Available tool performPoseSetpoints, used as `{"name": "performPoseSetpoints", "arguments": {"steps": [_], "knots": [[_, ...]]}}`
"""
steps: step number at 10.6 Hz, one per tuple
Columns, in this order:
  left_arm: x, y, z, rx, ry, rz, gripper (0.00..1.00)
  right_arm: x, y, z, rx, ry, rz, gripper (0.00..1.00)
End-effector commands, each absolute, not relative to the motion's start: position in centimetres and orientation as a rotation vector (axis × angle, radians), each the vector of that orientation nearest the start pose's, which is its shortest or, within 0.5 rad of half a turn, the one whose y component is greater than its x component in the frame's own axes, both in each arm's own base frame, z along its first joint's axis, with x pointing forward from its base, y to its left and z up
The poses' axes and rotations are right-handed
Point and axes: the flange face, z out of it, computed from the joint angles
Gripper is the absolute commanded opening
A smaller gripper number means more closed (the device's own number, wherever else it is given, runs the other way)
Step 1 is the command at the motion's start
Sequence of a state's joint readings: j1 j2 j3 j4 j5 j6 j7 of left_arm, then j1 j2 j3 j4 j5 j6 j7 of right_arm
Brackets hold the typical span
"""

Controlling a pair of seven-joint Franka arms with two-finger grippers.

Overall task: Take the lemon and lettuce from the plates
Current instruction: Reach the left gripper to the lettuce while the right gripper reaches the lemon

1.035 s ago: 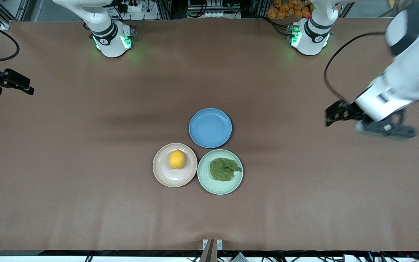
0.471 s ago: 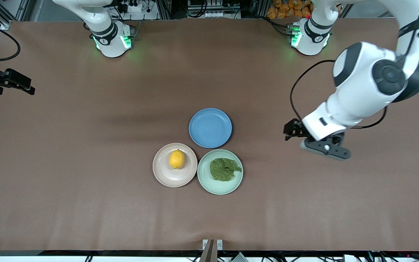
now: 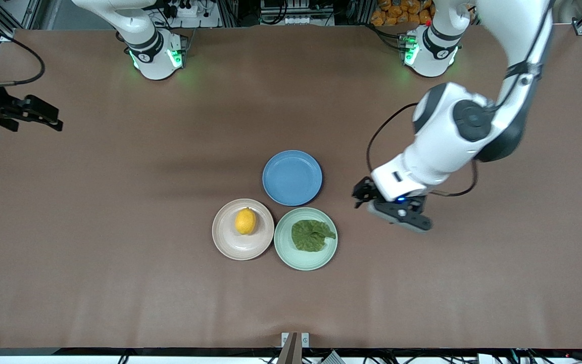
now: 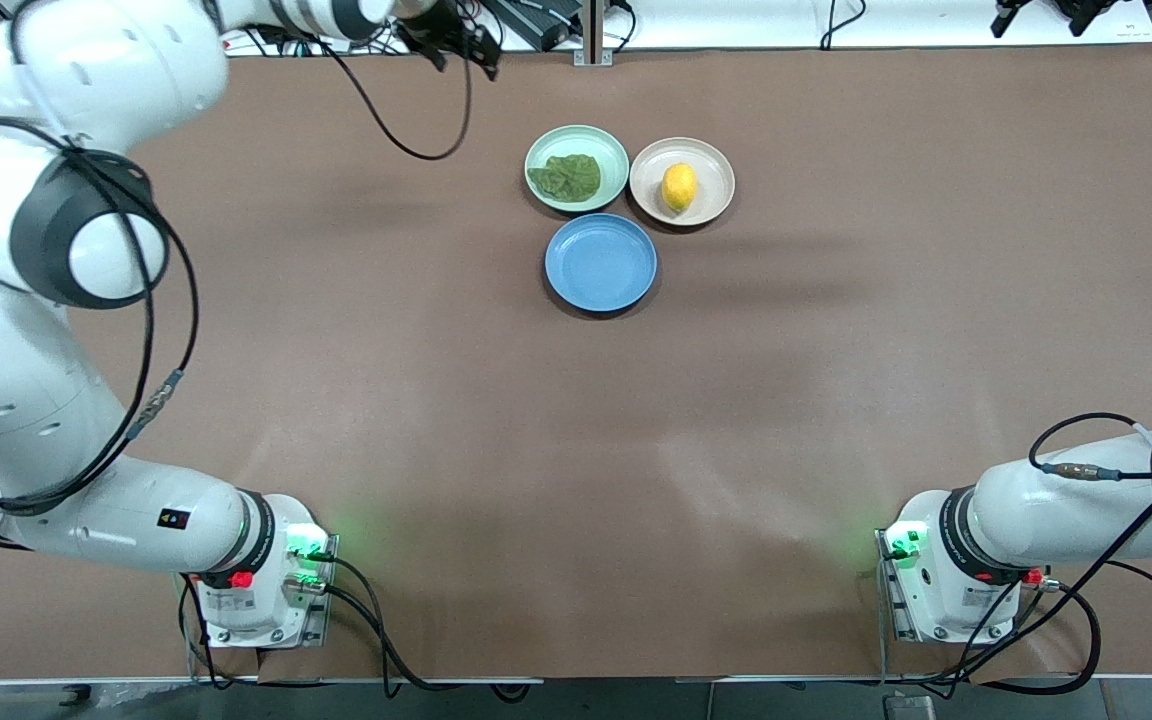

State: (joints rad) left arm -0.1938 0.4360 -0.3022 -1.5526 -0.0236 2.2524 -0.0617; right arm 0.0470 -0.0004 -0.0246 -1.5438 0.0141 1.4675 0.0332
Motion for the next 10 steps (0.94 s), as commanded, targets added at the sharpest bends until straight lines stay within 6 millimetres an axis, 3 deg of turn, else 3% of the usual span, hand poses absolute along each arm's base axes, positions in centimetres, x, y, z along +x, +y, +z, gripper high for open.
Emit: {"name": "performPoseSetpoints", "arguments": {"steps": [1, 5, 7, 10], "knots": [[64.1, -34.4, 38.8, -3.254, 0.721, -0.520, 1.00, 53.9, 3.5, 62.7, -3.131, 0.044, 0.124, 1.00], [63.5, -39.5, 30.9, -3.225, 0.845, -0.647, 1.00, 55.0, 6.6, 61.5, -3.049, 0.020, 0.109, 1.00], [63.8, -40.2, 28.0, -3.182, 0.902, -0.701, 1.00, 56.0, 8.3, 60.0, -3.038, -0.008, 0.120, 1.00], [63.9, -41.8, 24.0, -3.111, 0.981, -0.791, 1.00, 57.5, 11.6, 57.0, -2.963, 0.099, 0.180, 1.00]]}}
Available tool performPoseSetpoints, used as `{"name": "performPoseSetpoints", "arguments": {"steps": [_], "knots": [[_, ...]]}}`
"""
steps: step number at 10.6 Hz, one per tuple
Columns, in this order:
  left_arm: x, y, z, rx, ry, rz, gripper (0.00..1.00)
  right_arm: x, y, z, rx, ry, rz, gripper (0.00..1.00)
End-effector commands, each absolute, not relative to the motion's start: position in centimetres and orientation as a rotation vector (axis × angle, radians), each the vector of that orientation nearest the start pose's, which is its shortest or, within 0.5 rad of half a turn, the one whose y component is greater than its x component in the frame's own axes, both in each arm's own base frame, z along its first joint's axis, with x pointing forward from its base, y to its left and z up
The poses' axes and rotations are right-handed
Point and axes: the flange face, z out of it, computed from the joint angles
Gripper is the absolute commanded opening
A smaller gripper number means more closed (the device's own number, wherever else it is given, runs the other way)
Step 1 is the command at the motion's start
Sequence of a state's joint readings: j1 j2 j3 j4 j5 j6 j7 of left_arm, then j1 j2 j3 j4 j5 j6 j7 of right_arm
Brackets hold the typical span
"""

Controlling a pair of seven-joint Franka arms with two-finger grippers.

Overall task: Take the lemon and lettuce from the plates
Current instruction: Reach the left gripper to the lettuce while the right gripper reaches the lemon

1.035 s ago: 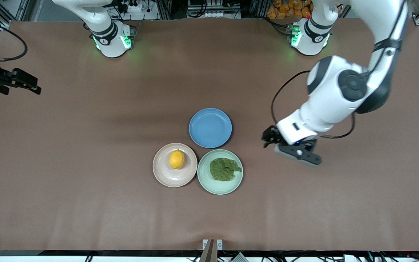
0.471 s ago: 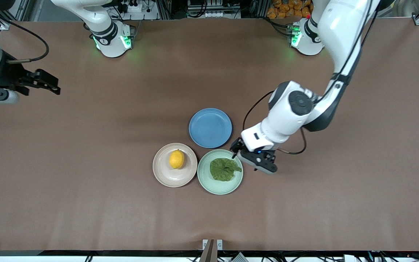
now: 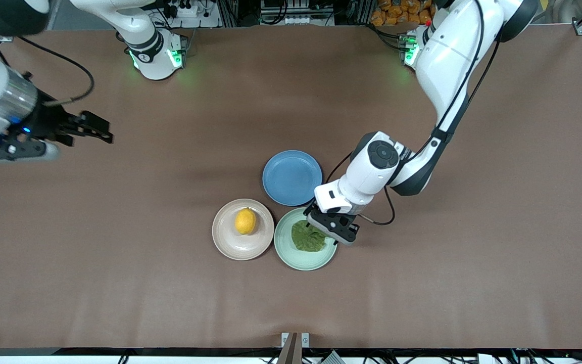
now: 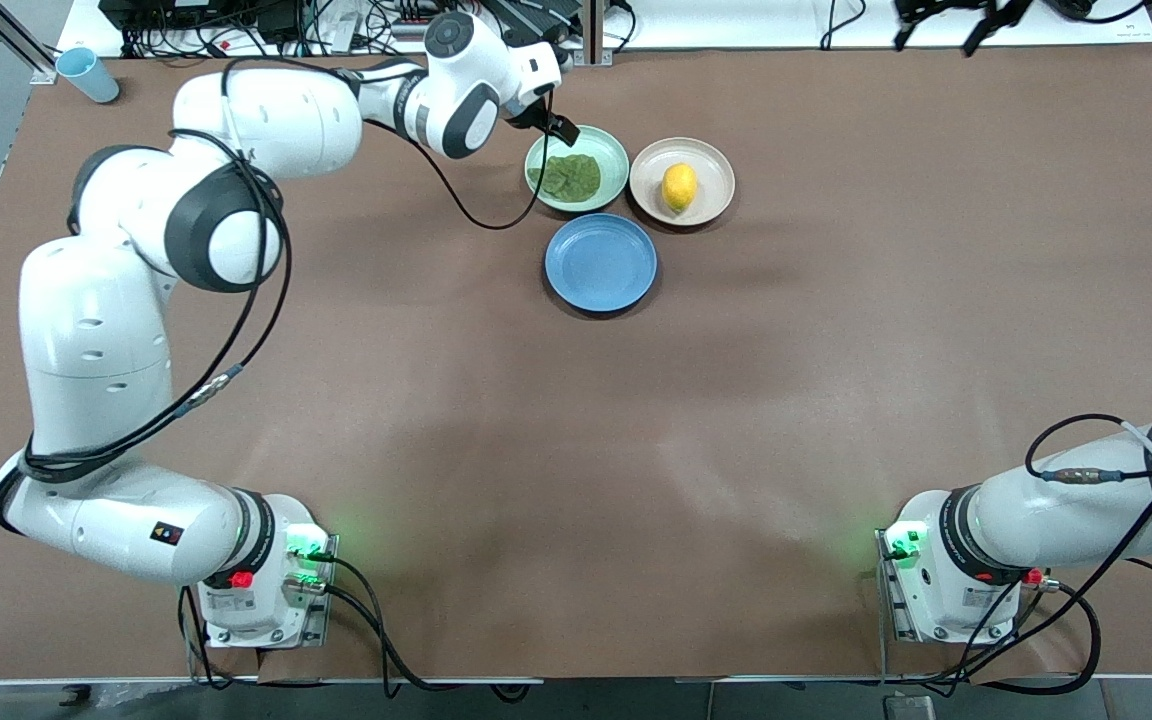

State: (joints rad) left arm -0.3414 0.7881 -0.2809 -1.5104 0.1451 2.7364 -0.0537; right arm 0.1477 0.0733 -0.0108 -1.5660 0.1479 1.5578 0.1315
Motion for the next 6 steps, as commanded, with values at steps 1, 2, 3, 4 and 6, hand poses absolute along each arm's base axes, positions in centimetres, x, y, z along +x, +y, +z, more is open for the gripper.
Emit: {"name": "performPoseSetpoints", "arguments": {"steps": [1, 2, 3, 4, 6], "knots": [[63.6, -42.6, 22.6, -3.084, 0.993, -0.819, 1.00, 57.9, 13.0, 56.0, -2.966, 0.091, 0.190, 1.00], [63.0, -44.0, 21.8, -3.072, 1.002, -0.817, 1.00, 58.7, 14.1, 54.5, -2.968, 0.074, 0.193, 1.00], [63.0, -43.8, 20.8, -3.056, 0.998, -0.818, 0.98, 59.4, 15.5, 52.4, -2.973, 0.054, 0.213, 1.00], [62.8, -43.9, 20.2, -3.062, 0.995, -0.817, 0.97, 59.8, 17.1, 50.6, -2.980, 0.050, 0.226, 1.00], [62.6, -43.8, 19.7, -3.085, 0.954, -0.799, 0.80, 60.6, 19.7, 47.7, -2.990, 0.119, 0.233, 1.00]]}}
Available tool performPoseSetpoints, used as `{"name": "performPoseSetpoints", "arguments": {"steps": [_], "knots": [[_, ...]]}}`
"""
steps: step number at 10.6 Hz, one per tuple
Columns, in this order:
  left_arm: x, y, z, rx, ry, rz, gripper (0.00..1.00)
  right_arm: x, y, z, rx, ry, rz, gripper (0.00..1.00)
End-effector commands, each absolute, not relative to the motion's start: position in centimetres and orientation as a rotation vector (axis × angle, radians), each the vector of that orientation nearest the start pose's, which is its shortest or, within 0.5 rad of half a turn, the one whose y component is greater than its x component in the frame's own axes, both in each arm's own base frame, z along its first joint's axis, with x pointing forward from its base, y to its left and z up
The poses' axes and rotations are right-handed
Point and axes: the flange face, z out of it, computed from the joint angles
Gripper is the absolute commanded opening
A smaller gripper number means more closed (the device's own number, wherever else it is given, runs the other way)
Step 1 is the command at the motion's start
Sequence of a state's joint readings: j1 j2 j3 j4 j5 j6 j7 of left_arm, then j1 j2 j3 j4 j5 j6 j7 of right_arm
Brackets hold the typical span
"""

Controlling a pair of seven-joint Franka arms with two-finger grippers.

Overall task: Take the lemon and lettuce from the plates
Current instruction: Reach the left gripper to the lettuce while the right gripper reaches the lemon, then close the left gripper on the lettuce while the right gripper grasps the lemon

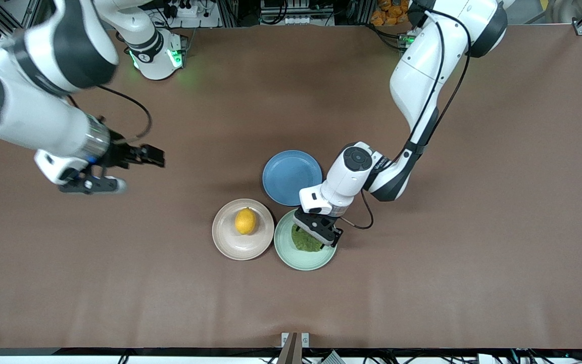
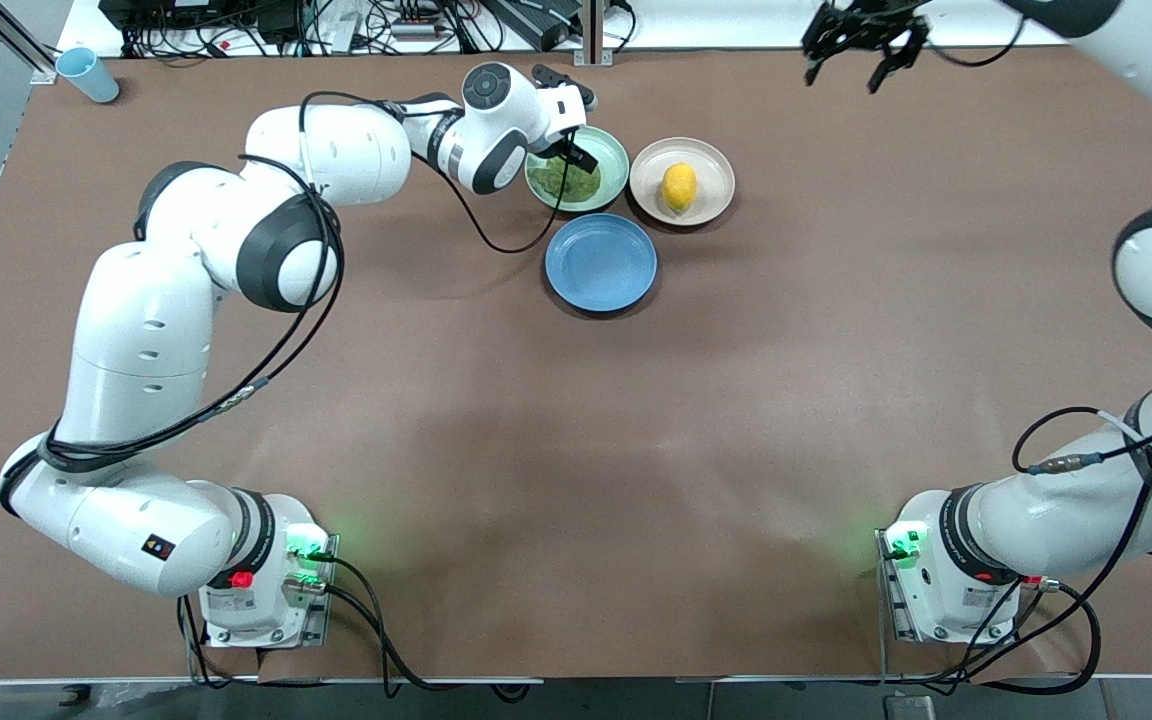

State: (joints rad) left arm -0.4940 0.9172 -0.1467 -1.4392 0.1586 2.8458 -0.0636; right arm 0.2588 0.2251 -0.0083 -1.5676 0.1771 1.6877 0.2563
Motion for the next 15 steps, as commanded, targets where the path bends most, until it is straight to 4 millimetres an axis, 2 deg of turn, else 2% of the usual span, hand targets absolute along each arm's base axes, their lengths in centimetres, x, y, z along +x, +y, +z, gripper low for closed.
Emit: {"name": "performPoseSetpoints", "arguments": {"steps": [1, 3, 5, 7, 9, 10, 12, 13, 15], "knots": [[62.6, -43.9, 19.9, -3.102, 0.918, -0.802, 0.74, 60.9, 20.9, 46.1, -2.992, 0.146, 0.242, 1.00], [62.2, -44.3, 19.6, -3.114, 0.899, -0.790, 0.70, 61.3, 24.5, 42.3, -3.002, 0.249, 0.245, 1.00], [62.1, -43.6, 18.7, -3.104, 0.895, -0.765, 0.66, 61.9, 28.2, 39.0, -3.010, 0.337, 0.240, 1.00], [62.2, -43.2, 18.5, -3.105, 0.886, -0.756, 0.60, 62.5, 30.7, 35.8, -3.018, 0.372, 0.232, 1.00], [62.2, -42.9, 18.3, -3.106, 0.878, -0.746, 0.59, 63.2, 32.1, 32.3, -3.003, 0.429, 0.174, 1.00], [62.2, -42.8, 18.3, -3.110, 0.869, -0.738, 0.54, 63.3, 32.9, 30.6, -2.992, 0.461, 0.142, 1.00], [62.1, -42.7, 18.0, -3.119, 0.842, -0.716, 0.49, 63.4, 33.8, 28.7, -2.989, 0.472, 0.124, 1.00], [62.3, -42.5, 18.2, -3.117, 0.834, -0.685, 0.40, 63.3, 34.0, 27.9, -2.997, 0.478, 0.130, 1.00], [62.0, -42.7, 17.9, -3.121, 0.824, -0.653, 0.38, 63.3, 34.6, 26.5, -2.989, 0.497, 0.105, 1.00]]}}
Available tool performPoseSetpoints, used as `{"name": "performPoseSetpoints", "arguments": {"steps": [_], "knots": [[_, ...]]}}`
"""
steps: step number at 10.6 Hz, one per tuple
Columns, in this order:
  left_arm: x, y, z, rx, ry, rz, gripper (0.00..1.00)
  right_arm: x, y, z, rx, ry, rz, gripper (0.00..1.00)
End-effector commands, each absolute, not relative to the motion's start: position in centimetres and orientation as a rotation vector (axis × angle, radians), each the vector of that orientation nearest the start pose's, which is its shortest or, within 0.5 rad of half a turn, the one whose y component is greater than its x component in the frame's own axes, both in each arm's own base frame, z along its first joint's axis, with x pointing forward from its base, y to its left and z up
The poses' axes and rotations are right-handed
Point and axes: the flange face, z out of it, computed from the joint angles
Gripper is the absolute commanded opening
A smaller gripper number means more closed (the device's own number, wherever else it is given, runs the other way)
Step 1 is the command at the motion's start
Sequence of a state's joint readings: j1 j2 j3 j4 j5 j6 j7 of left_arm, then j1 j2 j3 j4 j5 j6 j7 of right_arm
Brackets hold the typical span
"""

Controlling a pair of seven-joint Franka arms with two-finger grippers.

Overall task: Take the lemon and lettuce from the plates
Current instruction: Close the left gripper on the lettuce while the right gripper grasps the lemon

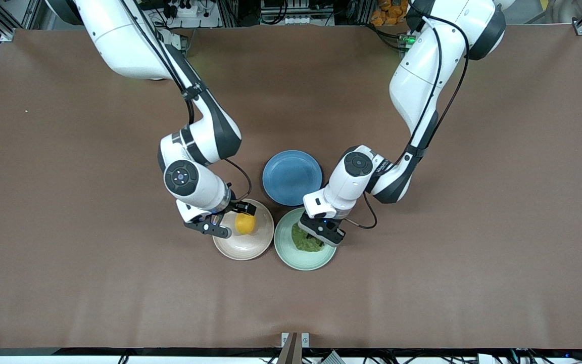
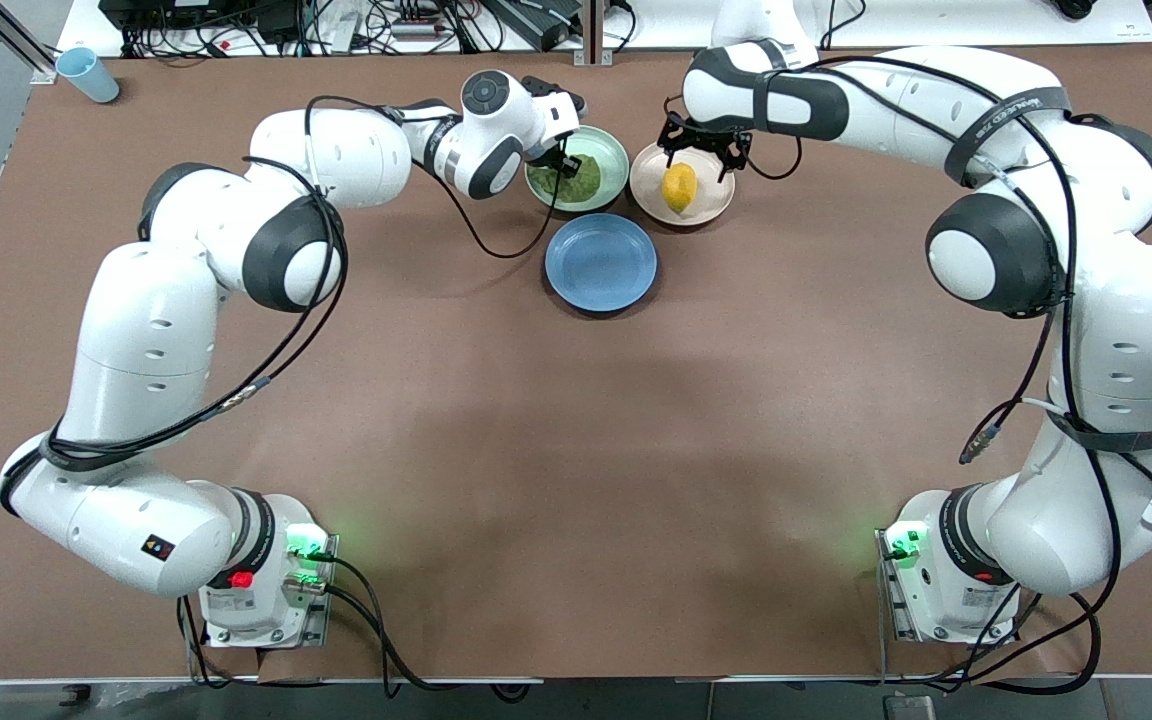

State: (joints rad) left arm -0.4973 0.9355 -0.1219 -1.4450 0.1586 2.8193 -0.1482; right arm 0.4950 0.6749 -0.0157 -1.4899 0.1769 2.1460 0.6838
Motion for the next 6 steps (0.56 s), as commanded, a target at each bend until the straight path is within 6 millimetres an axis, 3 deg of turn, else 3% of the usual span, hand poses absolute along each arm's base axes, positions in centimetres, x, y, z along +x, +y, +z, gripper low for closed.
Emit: {"name": "performPoseSetpoints", "arguments": {"steps": [1, 6], "knots": [[61.9, -42.8, 17.9, -3.125, 0.815, -0.649, 0.37, 63.2, 35.2, 25.8, -2.986, 0.495, 0.091, 1.00], [62.1, -42.5, 18.1, -3.126, 0.800, -0.609, 0.36, 62.1, 36.8, 23.2, -2.996, 0.508, 0.092, 1.00]]}}
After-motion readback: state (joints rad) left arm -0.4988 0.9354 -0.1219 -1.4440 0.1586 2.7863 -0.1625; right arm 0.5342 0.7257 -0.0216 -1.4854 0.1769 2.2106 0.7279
